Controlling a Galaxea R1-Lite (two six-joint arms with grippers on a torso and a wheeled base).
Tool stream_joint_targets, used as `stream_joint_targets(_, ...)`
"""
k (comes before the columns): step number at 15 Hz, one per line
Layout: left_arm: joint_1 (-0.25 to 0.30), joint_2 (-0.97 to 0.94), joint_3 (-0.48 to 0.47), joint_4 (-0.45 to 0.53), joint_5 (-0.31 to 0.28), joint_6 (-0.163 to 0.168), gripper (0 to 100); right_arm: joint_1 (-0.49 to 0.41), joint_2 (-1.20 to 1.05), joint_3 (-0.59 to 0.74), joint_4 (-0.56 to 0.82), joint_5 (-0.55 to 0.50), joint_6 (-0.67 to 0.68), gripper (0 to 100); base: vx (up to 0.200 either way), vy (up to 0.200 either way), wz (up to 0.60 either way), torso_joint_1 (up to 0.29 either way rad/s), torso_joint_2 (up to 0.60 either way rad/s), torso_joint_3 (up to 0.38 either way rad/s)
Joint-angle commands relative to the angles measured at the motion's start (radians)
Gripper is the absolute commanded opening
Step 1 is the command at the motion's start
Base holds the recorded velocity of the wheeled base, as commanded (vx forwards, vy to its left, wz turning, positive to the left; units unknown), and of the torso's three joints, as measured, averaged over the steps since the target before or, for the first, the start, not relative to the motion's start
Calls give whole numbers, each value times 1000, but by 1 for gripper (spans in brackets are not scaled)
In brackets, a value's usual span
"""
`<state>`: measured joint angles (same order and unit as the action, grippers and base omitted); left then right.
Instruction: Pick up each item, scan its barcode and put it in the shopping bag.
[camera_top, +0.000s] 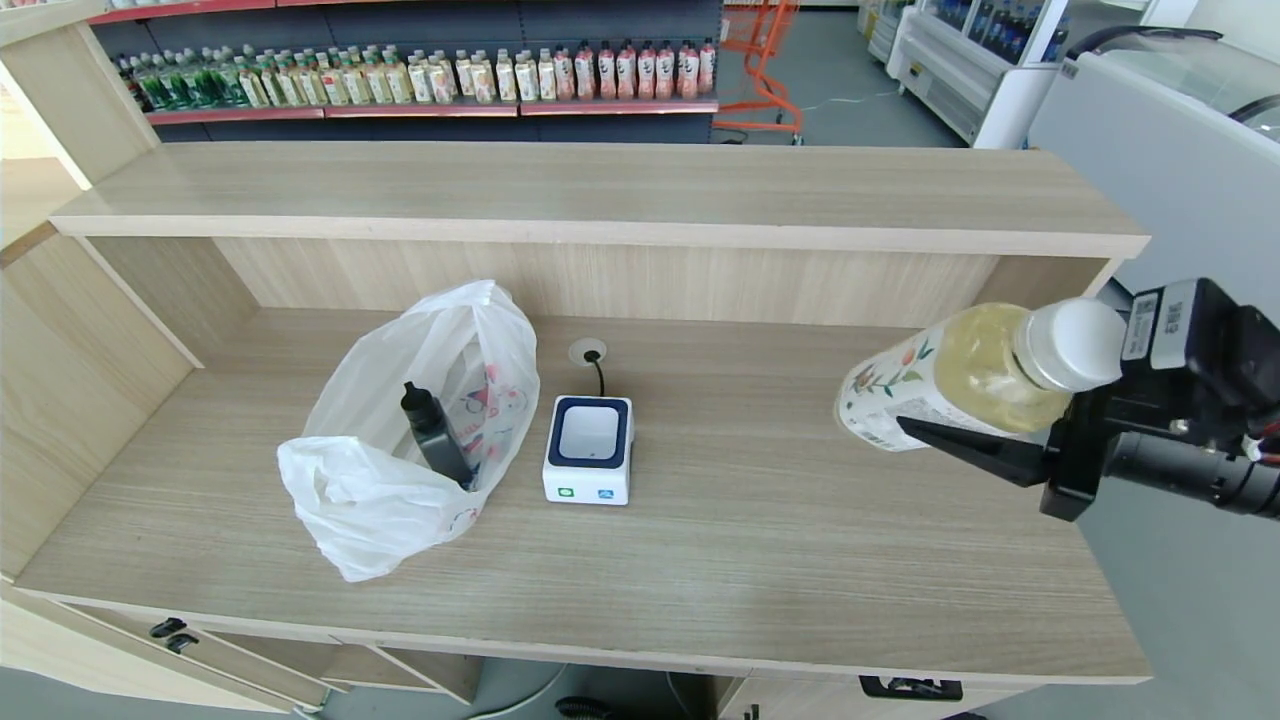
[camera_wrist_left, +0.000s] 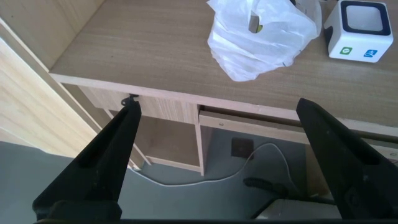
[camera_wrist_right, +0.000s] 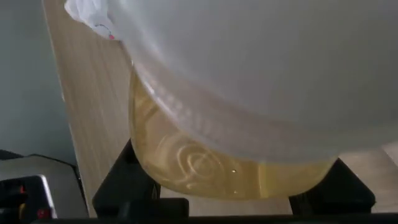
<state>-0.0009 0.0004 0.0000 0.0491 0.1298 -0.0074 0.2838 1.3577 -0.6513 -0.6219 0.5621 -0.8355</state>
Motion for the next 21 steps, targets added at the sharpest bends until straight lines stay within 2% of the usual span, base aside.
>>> stream_joint_targets(1,-1,0,0,0,1,0,100,-52,-22,18,-2,-62,-116,0,0,0,0,0,0,0)
stream_joint_targets(6,-1,0,0,0,1,0,100,-69,-58,45,-2,-105,-313,0,0,0,0,0,0,0)
stream_joint_targets(7,-1,0,0,0,1,0,100,-69,-75,53,1,-105,-316,0,0,0,0,0,0,0)
stream_joint_targets(9,-1,0,0,0,1,1,100,-66,-103,74,7,-110,-316,0,0,0,0,0,0,0)
stream_joint_targets(10,-1,0,0,0,1,18,100,-63,-117,85,8,-108,-316,0,0,0,0,0,0,0)
stream_joint_targets(12,-1,0,0,0,1,15,100,-60,-132,90,8,-107,-315,0,0,0,0,0,0,0)
stream_joint_targets(14,-1,0,0,0,1,15,100,-34,-135,99,10,-107,-307,0,0,200,0,2,2,-2)
stream_joint_targets(16,-1,0,0,0,1,15,100,-6,-141,99,8,-107,-244,0,0,200,0,-3,5,7)
stream_joint_targets(21,-1,0,0,0,1,17,100,-9,-118,98,8,-99,-157,0,0,200,0,3,8,1)
